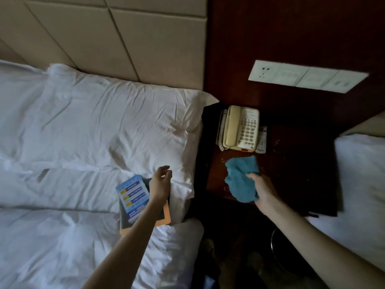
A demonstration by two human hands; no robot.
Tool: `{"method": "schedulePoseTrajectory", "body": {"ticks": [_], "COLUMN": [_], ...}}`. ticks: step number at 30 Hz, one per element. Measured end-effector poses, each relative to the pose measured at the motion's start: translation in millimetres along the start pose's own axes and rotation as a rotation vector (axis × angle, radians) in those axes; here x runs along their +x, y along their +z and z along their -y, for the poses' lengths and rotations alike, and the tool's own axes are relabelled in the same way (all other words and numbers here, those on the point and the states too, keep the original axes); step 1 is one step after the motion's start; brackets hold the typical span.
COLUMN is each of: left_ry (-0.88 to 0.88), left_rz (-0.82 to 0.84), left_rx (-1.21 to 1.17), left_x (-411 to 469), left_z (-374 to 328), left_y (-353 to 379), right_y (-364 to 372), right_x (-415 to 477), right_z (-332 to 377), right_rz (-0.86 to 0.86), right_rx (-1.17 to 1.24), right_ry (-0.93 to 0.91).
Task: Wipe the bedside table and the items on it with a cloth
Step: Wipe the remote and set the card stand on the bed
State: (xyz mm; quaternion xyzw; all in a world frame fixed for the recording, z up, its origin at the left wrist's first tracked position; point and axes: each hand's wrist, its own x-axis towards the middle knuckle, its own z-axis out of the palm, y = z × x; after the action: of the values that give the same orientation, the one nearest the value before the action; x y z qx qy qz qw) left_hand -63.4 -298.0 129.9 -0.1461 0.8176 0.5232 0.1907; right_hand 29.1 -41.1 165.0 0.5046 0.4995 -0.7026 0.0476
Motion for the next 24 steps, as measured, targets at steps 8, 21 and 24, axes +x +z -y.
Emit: {"method": "schedulePoseTrajectory", "body": {"ticks": [8,21,24], "left_ry": [0.092,0.251,0.392], "left_rz": [0.214,0.373,0.333], "left_rx": [0.152,0.498,0.621], "left_x": [-11,8,25], "left_z": [-31,-36,-32], "left_y": [121,285,316], "right_y": [-99,-198,-210], "right_x": [23,100,120], "right_z": [15,12,13], "right_rz": [-0.103,-0.078,-0.05], "right_rx": [0.103,0.275,0.373], "right_ry": [-0.027,-0.054,-0.063]}}
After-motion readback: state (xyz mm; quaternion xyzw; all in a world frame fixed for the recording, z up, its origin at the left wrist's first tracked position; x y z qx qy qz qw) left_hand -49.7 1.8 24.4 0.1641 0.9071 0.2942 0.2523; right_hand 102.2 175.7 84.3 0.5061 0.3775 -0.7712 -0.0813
